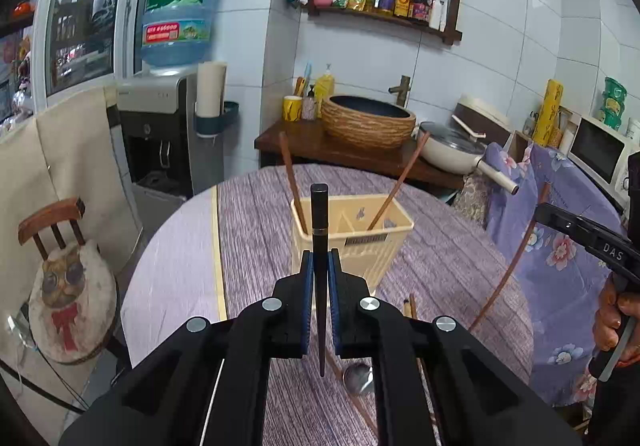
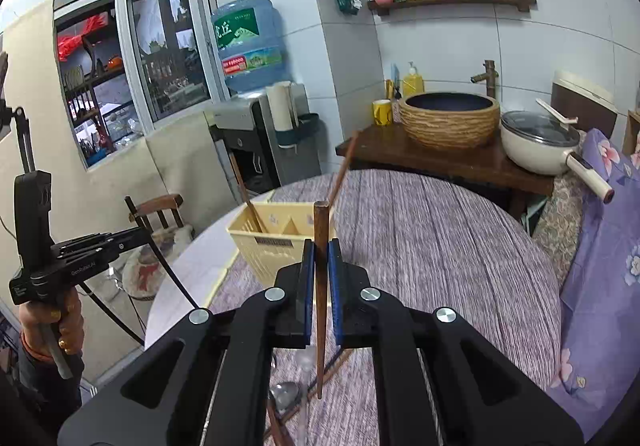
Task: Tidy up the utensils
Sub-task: 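Carry both chopsticks over the holder and lower them into it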
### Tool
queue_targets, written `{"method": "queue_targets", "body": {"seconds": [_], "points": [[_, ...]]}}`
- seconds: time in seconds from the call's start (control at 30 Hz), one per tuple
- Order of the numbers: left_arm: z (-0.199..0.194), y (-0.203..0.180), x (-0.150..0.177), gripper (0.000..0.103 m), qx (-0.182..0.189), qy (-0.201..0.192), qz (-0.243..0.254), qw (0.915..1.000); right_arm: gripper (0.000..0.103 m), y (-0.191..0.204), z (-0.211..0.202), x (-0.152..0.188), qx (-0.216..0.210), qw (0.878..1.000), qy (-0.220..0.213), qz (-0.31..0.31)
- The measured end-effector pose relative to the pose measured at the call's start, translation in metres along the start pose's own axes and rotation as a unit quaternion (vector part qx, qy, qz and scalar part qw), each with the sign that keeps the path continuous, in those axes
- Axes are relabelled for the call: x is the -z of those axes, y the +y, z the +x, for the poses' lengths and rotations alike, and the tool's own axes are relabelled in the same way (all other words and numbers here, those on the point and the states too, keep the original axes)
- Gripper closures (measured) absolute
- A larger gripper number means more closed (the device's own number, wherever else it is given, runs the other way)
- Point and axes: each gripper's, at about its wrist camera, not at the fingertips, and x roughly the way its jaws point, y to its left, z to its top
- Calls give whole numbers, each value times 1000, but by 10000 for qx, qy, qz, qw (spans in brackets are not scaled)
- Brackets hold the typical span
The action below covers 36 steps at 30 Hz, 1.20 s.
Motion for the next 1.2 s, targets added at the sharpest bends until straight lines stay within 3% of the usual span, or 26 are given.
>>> {"method": "queue_targets", "body": {"seconds": [0.17,0.3,0.5,0.83,1.2], "points": [[-7,-4,-46,95,99,-197,-78,9997,95,12,0,-49,3,9994,-355,64],[-18,-6,-88,95,175,-513,-249,9982,95,25,-3,-96,183,9956,-910,97],[-8,-15,-125,95,-12,-832,-384,9958,95,31,17,-133,421,9892,-1375,283],[67,-11,-77,95,-407,-331,-451,9976,95,25,98,-89,440,9952,-724,488],[101,5,-42,95,-580,116,-600,9964,95,22,132,-51,496,9964,-410,549]]}}
